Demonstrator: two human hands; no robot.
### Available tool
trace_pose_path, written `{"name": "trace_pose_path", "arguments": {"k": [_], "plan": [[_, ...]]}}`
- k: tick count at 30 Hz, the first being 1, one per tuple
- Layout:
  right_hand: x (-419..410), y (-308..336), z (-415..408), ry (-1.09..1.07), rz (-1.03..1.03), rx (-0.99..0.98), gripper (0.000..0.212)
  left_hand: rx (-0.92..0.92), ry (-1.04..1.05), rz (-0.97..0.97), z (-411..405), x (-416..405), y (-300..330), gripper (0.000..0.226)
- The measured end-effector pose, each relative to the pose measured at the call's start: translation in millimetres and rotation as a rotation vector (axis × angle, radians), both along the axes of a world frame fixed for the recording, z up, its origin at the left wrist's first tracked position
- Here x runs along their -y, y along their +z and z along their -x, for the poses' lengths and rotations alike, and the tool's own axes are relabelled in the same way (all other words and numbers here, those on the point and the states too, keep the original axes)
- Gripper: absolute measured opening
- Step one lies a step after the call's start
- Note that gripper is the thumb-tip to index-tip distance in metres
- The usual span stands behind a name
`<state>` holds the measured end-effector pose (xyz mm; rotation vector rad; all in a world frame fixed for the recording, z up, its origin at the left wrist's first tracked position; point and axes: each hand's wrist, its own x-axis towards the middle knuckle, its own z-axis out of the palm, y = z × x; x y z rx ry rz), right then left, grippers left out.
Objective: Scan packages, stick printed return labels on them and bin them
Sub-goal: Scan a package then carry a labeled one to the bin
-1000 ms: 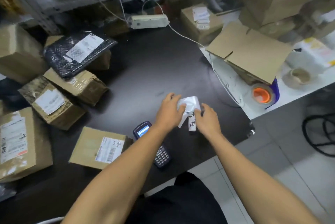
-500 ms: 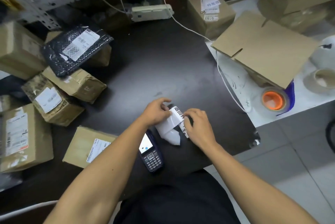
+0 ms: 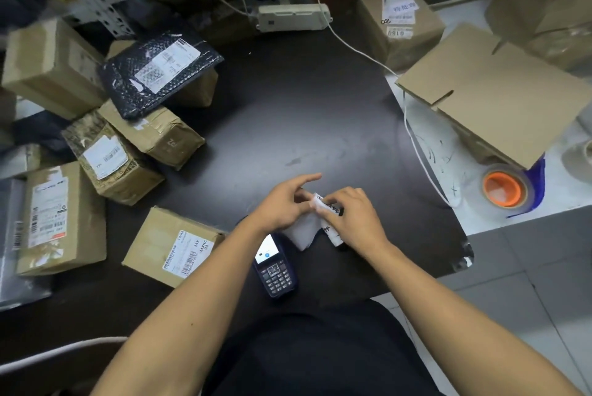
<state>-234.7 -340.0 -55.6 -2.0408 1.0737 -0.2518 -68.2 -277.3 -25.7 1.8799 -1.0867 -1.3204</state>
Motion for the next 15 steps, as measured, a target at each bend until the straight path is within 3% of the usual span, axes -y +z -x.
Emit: {"name": "trace_pose_path", "arguments": {"k": [4, 7, 13, 15], "plan": [[9, 10, -1, -0.097, -0.285, 0.024, 0.01, 0.066, -0.037, 0.063, 1, -2, 1, 0.059], [18, 14, 3, -0.206, -0.37, 0.023, 0.009, 0.096, -0.054, 0.044, -1, -6, -3, 0.064], [31, 34, 11, -0.652, -0.231, 0.171, 0.018, 0.039, 0.078, -0.008, -2, -9, -7, 0.062], [28, 43, 7, -0.65, -0.09, 0.232, 0.014, 0.039, 0.118, -0.027, 0, -10, -3, 0.062]]}}
